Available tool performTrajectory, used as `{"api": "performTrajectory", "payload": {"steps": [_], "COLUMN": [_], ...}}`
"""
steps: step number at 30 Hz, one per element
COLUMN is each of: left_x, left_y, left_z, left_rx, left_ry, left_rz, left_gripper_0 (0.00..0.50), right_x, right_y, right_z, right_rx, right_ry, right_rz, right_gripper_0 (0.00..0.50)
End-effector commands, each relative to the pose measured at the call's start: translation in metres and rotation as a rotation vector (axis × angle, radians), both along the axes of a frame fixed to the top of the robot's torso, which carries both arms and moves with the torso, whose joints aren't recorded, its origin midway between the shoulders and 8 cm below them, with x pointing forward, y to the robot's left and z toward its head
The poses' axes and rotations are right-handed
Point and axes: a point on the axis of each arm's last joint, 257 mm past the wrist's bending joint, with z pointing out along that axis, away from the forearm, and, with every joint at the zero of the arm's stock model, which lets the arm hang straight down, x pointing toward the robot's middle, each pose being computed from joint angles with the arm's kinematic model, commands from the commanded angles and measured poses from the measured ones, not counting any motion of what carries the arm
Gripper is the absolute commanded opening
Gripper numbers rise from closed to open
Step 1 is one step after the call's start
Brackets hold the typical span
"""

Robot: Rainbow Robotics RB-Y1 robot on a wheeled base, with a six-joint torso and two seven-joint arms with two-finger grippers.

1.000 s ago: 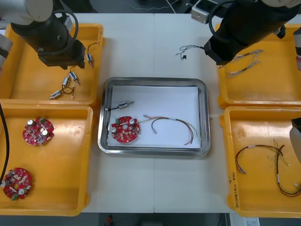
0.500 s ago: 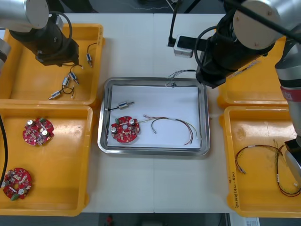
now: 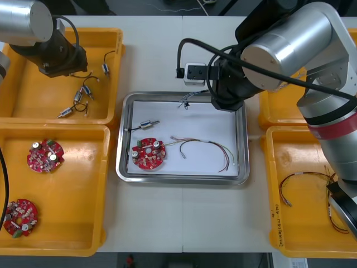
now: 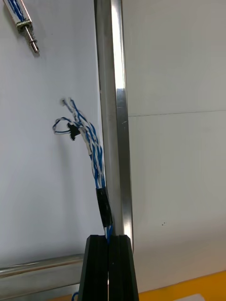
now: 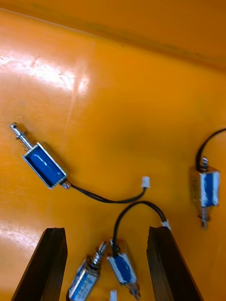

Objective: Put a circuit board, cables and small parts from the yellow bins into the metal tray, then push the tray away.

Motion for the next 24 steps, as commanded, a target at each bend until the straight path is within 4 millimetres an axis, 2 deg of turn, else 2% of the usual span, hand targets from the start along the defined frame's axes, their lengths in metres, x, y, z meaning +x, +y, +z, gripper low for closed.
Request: {"api": "performTrajectory", "payload": {"steps": [1,6,12,15,21,22,23,24], "left_x": [0.019,0.026,0.031,0.034,0.043,0.044,0.045,0.046], "left_y": [0.025,0.031,0.041,0.045,0.044,0.046,0.045,0.045], "left_z": [0.048,0.043,0.038,0.034,0.025,0.024,0.022,0.022], "left_rx": [-0.024,-0.025,-0.020,-0.014,-0.002,-0.002,-0.006,-0.009], "left_ry": [-0.102,-0.122,-0.138,-0.147,-0.185,-0.188,-0.189,-0.192], "left_rz": [0.100,0.145,0.174,0.182,0.184,0.187,0.188,0.188], "left_gripper_0": [0.500,0.500,0.500,0.500,0.500,0.500,0.500,0.500], "right_x": [-0.006,-0.002,0.005,0.006,0.004,0.003,0.003,0.002], "right_y": [0.013,0.011,0.010,0.006,0.006,0.006,0.004,0.003], "right_z": [-0.027,-0.057,-0.077,-0.087,-0.090,-0.091,-0.091,-0.092], "right_rx": [-0.058,-0.087,-0.088,-0.087,-0.078,-0.081,-0.085,-0.087], "right_ry": [-0.008,0.025,0.040,0.058,0.073,0.077,0.080,0.084], "right_rz": [0.057,0.059,0.055,0.045,0.040,0.039,0.033,0.031], "right_gripper_0": [0.000,0.000,0.000,0.000,0.002,0.027,0.108,0.287]}}
